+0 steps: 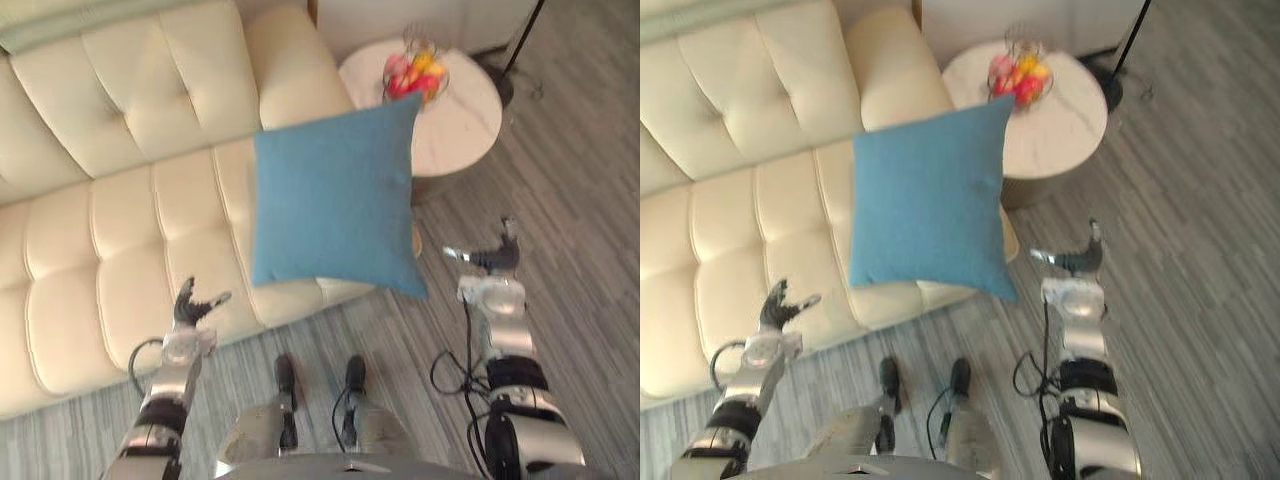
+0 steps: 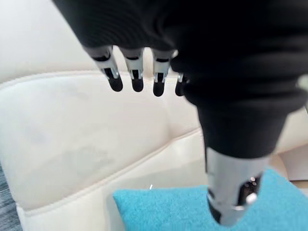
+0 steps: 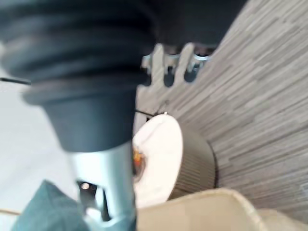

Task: Pick up cushions and gather them together orderly.

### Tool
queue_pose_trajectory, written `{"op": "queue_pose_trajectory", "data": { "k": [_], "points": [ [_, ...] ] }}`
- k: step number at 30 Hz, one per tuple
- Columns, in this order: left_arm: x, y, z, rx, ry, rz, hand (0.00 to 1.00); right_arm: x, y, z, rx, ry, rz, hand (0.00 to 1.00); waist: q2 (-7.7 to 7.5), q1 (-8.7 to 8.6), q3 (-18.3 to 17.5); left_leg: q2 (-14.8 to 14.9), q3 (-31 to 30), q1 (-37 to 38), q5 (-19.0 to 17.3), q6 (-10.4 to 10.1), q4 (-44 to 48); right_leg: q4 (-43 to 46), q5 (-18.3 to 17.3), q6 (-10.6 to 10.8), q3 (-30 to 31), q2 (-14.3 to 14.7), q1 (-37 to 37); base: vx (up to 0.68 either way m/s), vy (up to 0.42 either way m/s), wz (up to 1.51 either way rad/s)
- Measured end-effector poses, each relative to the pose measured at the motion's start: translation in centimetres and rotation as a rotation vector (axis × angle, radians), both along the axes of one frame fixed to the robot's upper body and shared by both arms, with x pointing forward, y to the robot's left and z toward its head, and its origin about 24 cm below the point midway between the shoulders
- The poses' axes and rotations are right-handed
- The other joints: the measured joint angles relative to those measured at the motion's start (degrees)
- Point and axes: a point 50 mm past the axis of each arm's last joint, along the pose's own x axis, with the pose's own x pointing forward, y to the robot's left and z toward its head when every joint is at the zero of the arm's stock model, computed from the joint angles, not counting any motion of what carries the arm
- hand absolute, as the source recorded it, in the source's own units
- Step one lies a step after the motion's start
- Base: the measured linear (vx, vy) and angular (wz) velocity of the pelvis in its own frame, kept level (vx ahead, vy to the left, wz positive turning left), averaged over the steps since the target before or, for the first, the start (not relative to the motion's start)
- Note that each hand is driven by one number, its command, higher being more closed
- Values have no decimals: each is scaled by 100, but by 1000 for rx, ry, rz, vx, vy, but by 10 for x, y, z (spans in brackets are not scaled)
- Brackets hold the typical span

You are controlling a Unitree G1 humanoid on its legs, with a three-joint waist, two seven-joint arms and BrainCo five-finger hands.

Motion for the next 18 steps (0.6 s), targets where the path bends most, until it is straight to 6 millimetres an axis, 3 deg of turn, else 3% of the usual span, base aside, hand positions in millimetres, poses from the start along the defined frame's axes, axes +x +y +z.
{"op": "queue_pose_trajectory", "data": {
  "k": [4, 10, 15, 16, 18],
  "points": [
    [40, -12, 45, 51, -135, -59, 0, 21, 31, 36, -6, -122, 99, 0, 5, 24, 336, 36, 76, -528, 54, 21, 244, 20, 169, -32, 72, -2, -447, -46, -9, -7],
    [73, -22, 90, 134, -234, -126, 0, 37, 68, 72, -32, -230, 212, 0, -7, 3, 693, 116, 88, -975, 48, 16, 585, 143, 246, -97, 86, 23, -802, -1, 0, -1],
    [99, -46, 133, 196, -315, -194, 0, 47, 118, 99, 42, -315, 344, 0, -3, 4, 1029, 225, 117, -1454, 36, -5, 914, 450, 258, -134, 123, 57, -1284, -59, 2, -4],
    [103, -51, 141, 205, -332, -204, 0, 48, 129, 104, 66, -329, 370, 100, -2, 3, 1043, 254, 142, -1587, 15, -52, 944, 474, 273, -157, 127, 71, -1418, -86, 10, -4],
    [109, -55, 158, 212, -363, -201, 0, 49, 148, 114, 113, -360, 426, 100, -28, 30, 1064, 340, 225, -1881, 13, -63, 1092, 519, 308, -206, 124, 102, -1688, -56, 7, -11]
  ]
}}
